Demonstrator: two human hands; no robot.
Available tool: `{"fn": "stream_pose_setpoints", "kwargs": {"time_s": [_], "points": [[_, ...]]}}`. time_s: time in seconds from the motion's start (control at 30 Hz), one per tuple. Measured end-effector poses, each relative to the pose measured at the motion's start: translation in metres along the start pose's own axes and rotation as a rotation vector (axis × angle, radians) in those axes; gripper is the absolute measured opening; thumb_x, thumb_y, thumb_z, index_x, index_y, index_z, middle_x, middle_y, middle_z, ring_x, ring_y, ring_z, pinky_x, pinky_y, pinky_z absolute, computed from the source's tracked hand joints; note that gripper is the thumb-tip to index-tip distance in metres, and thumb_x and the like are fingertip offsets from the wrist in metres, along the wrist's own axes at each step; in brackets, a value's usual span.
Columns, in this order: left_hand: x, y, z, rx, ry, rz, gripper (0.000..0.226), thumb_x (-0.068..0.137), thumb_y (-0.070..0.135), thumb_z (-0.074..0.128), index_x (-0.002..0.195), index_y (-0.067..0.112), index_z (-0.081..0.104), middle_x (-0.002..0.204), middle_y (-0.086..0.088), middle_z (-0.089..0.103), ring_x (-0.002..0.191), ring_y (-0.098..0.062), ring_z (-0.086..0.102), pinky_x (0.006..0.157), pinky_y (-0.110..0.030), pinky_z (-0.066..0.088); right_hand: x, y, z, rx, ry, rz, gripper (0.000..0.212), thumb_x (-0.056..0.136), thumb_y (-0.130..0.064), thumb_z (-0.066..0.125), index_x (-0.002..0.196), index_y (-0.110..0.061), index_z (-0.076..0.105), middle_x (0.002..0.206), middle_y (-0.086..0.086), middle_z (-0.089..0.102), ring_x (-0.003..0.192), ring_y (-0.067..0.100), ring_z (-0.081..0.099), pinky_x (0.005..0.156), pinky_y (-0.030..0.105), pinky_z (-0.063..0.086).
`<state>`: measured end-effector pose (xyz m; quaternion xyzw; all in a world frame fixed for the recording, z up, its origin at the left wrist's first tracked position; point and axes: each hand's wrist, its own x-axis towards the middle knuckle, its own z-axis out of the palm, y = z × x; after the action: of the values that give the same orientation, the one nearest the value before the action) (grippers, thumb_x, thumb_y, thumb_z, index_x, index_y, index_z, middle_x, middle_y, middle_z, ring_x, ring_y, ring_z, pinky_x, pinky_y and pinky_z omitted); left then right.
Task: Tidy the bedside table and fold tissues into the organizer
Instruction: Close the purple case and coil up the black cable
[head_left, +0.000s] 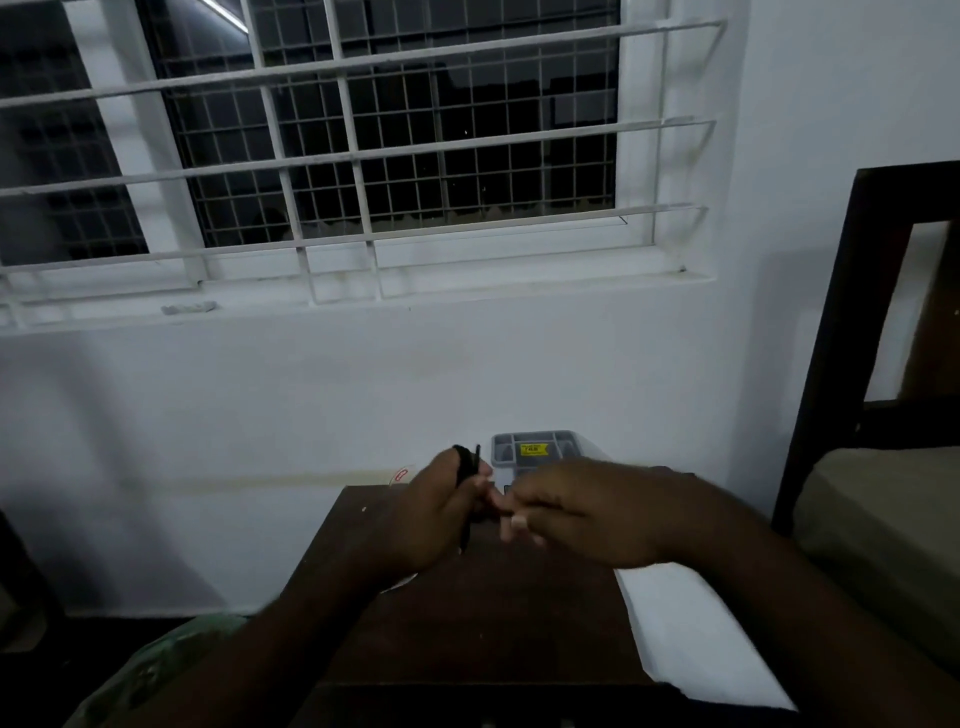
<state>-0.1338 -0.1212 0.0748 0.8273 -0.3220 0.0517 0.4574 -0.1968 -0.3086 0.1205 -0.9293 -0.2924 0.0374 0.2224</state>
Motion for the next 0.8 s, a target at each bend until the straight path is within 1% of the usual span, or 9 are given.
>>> {"fn": "stream_pose_setpoints", "kwargs": {"time_s": [0.07, 0.13, 0.2, 0.33, 0.4, 0.5, 0.63, 0.7, 0.8], "points": [[-0.007, 0.008, 0.006, -0.054, -0.100, -0.050, 0.018, 0.102, 0.022, 0.045, 0.088, 0.014, 0.054, 0.060, 0.015, 0.066, 0.052, 0.002, 0.061, 0.048, -0.008, 0.042, 0.000, 0.002, -0.004, -0.024, 0.134, -0.023, 0.022, 0.101, -0.020, 0.043, 0.103, -0.019, 0.065, 0.089, -0.012, 0.061, 0.081, -0.006, 0.054, 0.072, 0.009, 0.038], [-0.009, 0.012, 0.012, -0.483, -0.234, -0.228, 0.030, 0.100, 0.028, 0.040, 0.085, 0.006, 0.053, 0.053, 0.001, 0.053, 0.043, -0.014, 0.051, 0.049, -0.025, 0.040, 0.005, 0.016, -0.003, -0.176, 0.339, 0.001, 0.021, 0.099, -0.024, 0.046, 0.106, -0.022, 0.065, 0.101, -0.009, 0.065, 0.091, 0.001, 0.056, 0.080, 0.022, 0.043], [-0.011, 0.011, 0.016, -0.855, -0.279, -0.410, 0.040, 0.097, 0.039, 0.037, 0.079, 0.007, 0.054, 0.051, -0.001, 0.035, 0.037, -0.014, 0.033, 0.048, -0.028, 0.035, 0.010, 0.029, 0.000, -0.218, 0.523, -0.002, 0.018, 0.096, -0.029, 0.053, 0.105, -0.027, 0.068, 0.100, -0.011, 0.068, 0.093, 0.007, 0.059, 0.082, 0.031, 0.048], [-0.012, 0.004, 0.020, -1.128, -0.340, -0.438, 0.031, 0.091, 0.038, 0.052, 0.068, 0.017, 0.054, 0.045, 0.008, 0.029, 0.031, -0.007, 0.025, 0.040, -0.023, 0.031, 0.025, 0.044, 0.021, -0.061, 0.621, -0.150, 0.011, 0.089, -0.015, 0.066, 0.095, -0.013, 0.075, 0.092, -0.001, 0.074, 0.087, 0.007, 0.064, 0.080, 0.023, 0.046], [-0.008, 0.007, 0.021, -1.196, -0.346, -0.402, 0.029, 0.090, 0.034, 0.051, 0.066, 0.017, 0.053, 0.043, 0.009, 0.030, 0.030, -0.006, 0.025, 0.038, -0.022, 0.028, 0.032, 0.046, 0.033, 0.086, 0.595, -0.166, 0.014, 0.085, 0.001, 0.066, 0.095, -0.004, 0.075, 0.094, 0.006, 0.074, 0.089, 0.013, 0.065, 0.081, 0.025, 0.049], [-0.003, 0.009, 0.020, -1.235, -0.323, -0.383, 0.032, 0.092, 0.034, 0.045, 0.066, 0.017, 0.052, 0.042, 0.009, 0.028, 0.030, -0.005, 0.024, 0.037, -0.022, 0.027, 0.034, 0.044, 0.042, 0.501, 0.470, -0.044, 0.022, 0.087, 0.012, 0.057, 0.103, 0.007, 0.070, 0.103, 0.016, 0.071, 0.094, 0.024, 0.066, 0.089, 0.043, 0.052], [0.002, 0.008, 0.014, -1.194, -0.346, -0.389, 0.032, 0.093, 0.034, 0.044, 0.066, 0.017, 0.048, 0.043, 0.009, 0.028, 0.029, -0.005, 0.024, 0.038, -0.022, 0.026, 0.028, 0.050, 0.043, 0.948, 0.291, 0.127, 0.027, 0.097, -0.013, 0.050, 0.115, -0.003, 0.066, 0.114, 0.031, 0.064, 0.099, 0.035, 0.061, 0.090, 0.054, 0.047], [0.004, 0.007, 0.012, -1.158, -0.362, -0.403, 0.033, 0.094, 0.034, 0.043, 0.066, 0.017, 0.047, 0.043, 0.008, 0.028, 0.029, -0.005, 0.024, 0.038, -0.023, 0.026, 0.024, 0.053, 0.041, 1.240, 0.198, 0.161, 0.038, 0.098, -0.024, 0.042, 0.123, -0.003, 0.062, 0.118, 0.025, 0.062, 0.107, 0.036, 0.057, 0.098, 0.058, 0.043], [0.007, 0.008, 0.009, -1.118, -0.371, -0.421, 0.033, 0.092, 0.033, 0.044, 0.064, 0.017, 0.049, 0.041, 0.009, 0.029, 0.028, -0.005, 0.025, 0.038, -0.022, 0.028, 0.020, 0.051, 0.040, 1.252, 0.152, 0.090, 0.035, 0.091, -0.036, 0.059, 0.118, -0.015, 0.068, 0.113, 0.015, 0.067, 0.104, 0.030, 0.065, 0.087, 0.045, 0.055]]}}
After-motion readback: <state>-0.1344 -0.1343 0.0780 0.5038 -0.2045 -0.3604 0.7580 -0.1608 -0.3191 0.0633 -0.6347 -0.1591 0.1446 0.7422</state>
